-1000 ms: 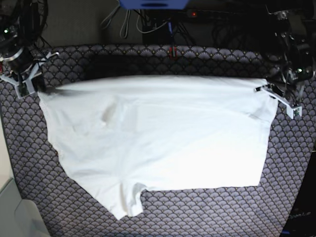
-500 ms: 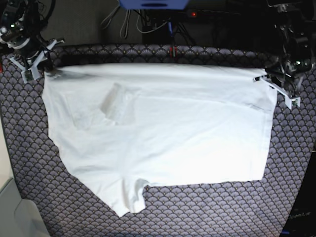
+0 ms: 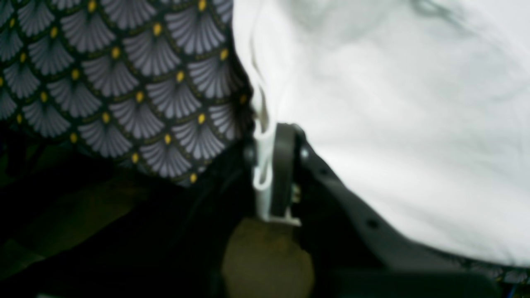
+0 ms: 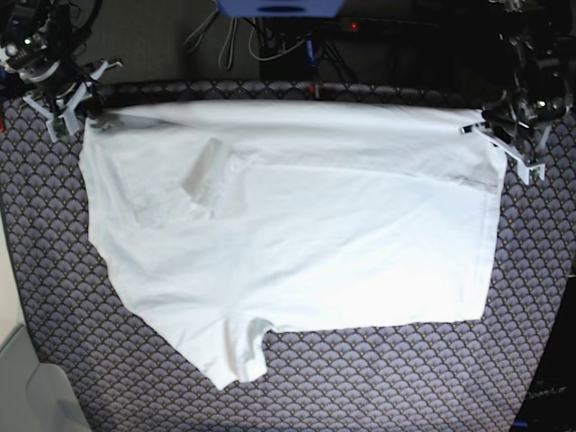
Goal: Fold the T-shirt properly
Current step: 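Pull the held edge back toward the collar and release both grippers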
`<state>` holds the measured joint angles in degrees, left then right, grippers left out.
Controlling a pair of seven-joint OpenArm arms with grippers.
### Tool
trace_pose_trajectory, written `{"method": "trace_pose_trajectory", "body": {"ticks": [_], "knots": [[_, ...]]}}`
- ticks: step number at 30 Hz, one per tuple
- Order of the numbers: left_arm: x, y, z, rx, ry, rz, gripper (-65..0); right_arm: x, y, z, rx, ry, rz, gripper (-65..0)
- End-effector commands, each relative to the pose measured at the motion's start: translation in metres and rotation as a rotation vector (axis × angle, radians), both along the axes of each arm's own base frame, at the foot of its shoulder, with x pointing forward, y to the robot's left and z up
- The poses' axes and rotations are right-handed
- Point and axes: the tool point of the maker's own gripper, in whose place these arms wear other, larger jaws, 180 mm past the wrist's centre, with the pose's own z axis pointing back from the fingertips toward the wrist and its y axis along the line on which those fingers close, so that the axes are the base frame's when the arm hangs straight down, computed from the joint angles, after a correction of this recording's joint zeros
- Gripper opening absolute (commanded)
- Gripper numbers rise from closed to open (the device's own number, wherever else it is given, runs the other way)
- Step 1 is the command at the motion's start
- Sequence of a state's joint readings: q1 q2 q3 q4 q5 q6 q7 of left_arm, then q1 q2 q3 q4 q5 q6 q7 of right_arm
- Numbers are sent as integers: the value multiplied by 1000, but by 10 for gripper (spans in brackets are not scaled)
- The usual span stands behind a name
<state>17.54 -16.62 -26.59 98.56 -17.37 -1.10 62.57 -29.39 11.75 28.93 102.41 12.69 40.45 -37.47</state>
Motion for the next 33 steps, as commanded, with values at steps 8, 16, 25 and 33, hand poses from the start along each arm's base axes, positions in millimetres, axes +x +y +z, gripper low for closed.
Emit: {"method": "trace_pose_trajectory", "body": {"ticks": [8,16,25,33], "knots": [[2,9,7,32,-15,6,-594,3,-5,6,-14,-17,3,-636],[-1,8,6,32,-8,0,-227,-8,5,-1,-16,33,73,-384],[-13,11,7,49,6,-4,-192,-16,-16,4,-53,38,30,-344],[1,2,40,91,-88,-52,-192,-11,-46,20,-100,-11,-47,-344]]}}
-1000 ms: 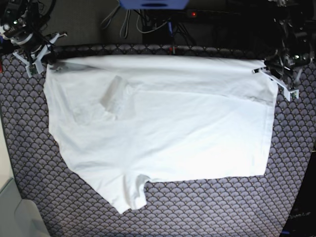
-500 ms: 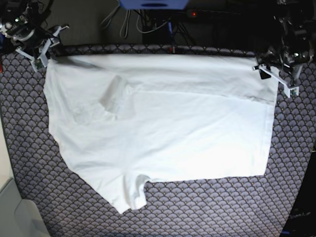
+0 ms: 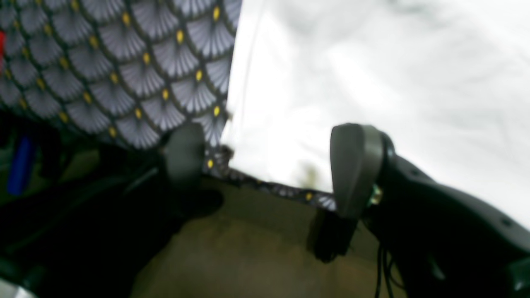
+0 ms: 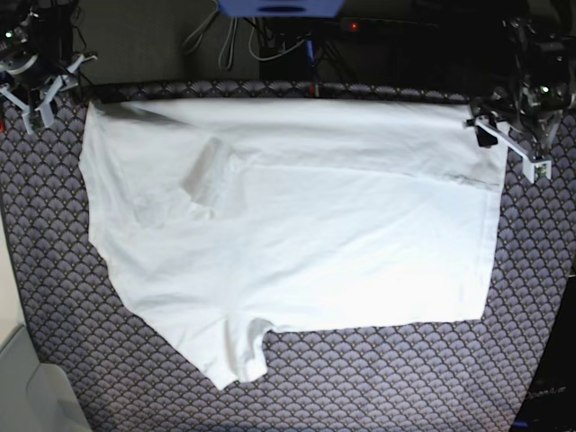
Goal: Fold the T-shirt properly
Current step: 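Pull the held edge back toward the collar and release both grippers, then move both grippers to the shirt's side edges and grasp them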
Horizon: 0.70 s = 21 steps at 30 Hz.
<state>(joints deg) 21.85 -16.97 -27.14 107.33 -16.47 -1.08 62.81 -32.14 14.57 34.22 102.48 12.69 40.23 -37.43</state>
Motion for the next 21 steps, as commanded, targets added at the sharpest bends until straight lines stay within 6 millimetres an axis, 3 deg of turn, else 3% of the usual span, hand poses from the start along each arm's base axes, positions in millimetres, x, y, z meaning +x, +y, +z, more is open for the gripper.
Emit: {"method": "trace_pose_trajectory", "body": {"ticks": [1,7,11,17,21], "knots": [[10,6,14,28,-49,-1,-192,15,-5,14,-14,-58,2,-344],[29,28,40,44,-154,77,-192,66,-17,45,-62,-179,30,-340],[51,38,61,56,-235,106,-192,112,-11,69,-77,-273,87,-339],[110,48,83,4,-354,149,-192,167,8,71,-33,-309,164,-339],[156,57,73,-60,-399,184,-190,195,11,67,1,-321,142,-339]]}}
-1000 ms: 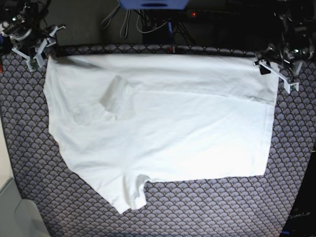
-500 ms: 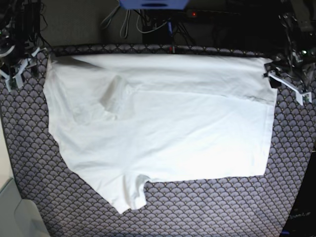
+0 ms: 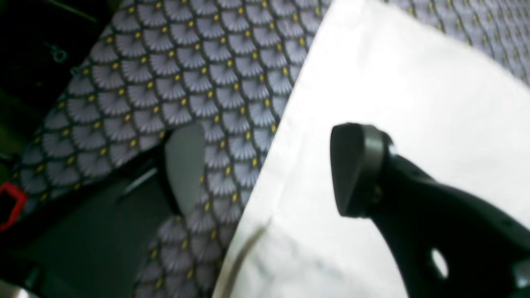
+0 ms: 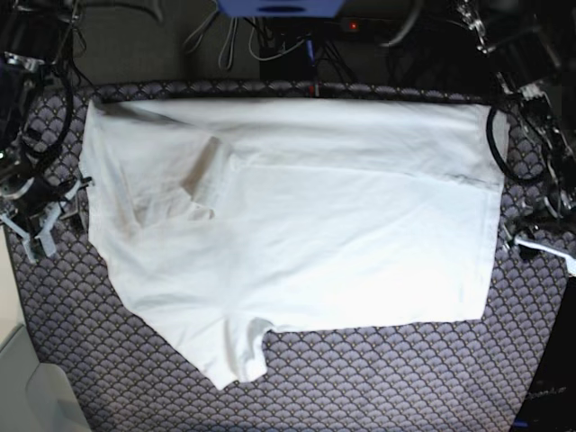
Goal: Fold the T-shirt properly
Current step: 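Move both grippers to the shirt's side edges and grasp them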
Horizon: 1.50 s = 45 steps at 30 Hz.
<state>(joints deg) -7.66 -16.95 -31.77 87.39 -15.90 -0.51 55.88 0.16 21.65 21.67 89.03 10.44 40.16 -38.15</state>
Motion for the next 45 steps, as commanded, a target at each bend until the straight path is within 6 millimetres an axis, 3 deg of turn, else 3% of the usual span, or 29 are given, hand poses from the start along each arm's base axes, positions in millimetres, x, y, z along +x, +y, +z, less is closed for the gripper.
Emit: {"method": "trace_pose_trajectory", "body": {"ticks": [1,4,9,16,20,24,33,41,45], "knots": [[19,5,15,35,-50,-20,-191,16,0,13,-14,-44,4,-338],[47,-9,6,90,-48,-109,-191,36,1,3,-41,-17,-16,-323],[75,-22,3,160,-119,-172,-192,67,4,-2,-30,7,-20,-284],[90,-15,-32,137,-63,-154,-192,103,3,-8,26,52,-13,-267],[96,-5,-37,142,-81,-126,-190,120,8,-18,129,13,-16,-267],[104,3,-37,194,-53,-122,-189,125,8,-32,206,7,-33,-267],[114,-17,-41,219,-38,-157,-188,127,27,-45,250,-19,10,-266],[119,-18,-37,214,-45,-153,-188,121,42,-63,268,23,32,-273],[120,-18,-36,214,-48,-153,-188,121,43,-63,270,23,32,-356]]}}
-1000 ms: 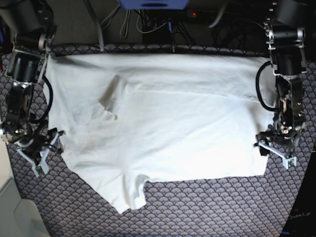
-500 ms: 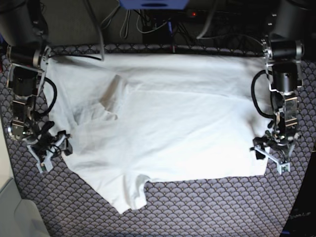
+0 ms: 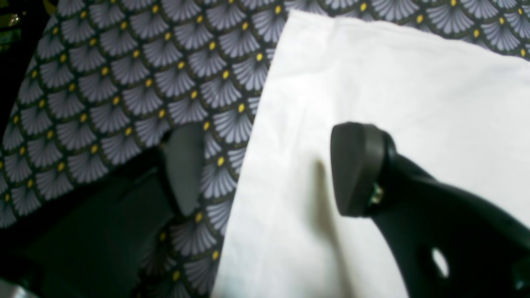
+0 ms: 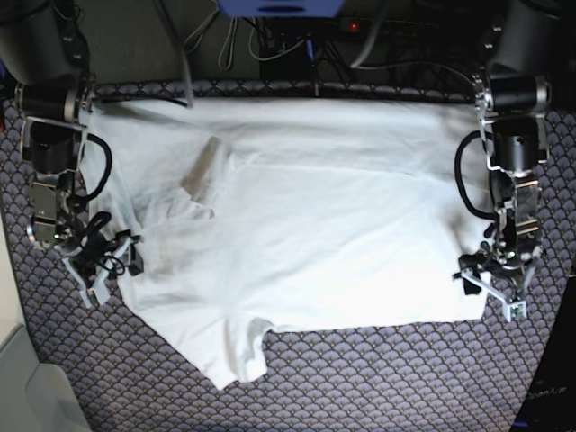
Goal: Fold the T-shirt properly
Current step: 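Move both grippers to the shirt's side edges and grasp them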
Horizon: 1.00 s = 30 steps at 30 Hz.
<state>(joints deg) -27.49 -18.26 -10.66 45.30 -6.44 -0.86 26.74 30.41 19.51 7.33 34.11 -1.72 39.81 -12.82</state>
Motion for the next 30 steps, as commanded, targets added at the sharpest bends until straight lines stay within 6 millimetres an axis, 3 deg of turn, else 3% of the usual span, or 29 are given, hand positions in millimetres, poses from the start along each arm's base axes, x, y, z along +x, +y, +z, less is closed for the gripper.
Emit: {"method": "trace_pose_trajectory", "body": {"ticks": [1,3,8,15,23,30], "knots": [[17,9,29,25,-78,8,-188,16,-3,20,6,-57,-5,-390],[23,10,37,33,-115,6,-188,16,-1,20,8,-57,-2,-460],[26,18,22,28,-126,31,-188,15,-1,20,7,-57,-2,-645],[36,23,10,17,-137,58,-188,13,-1,17,7,-52,0,-650],[50,-3,10,72,-137,-38,-188,13,-2,17,5,-50,-1,-650],[46,-11,-1,56,-116,-42,-188,14,-2,19,5,-55,-1,-650]]}}
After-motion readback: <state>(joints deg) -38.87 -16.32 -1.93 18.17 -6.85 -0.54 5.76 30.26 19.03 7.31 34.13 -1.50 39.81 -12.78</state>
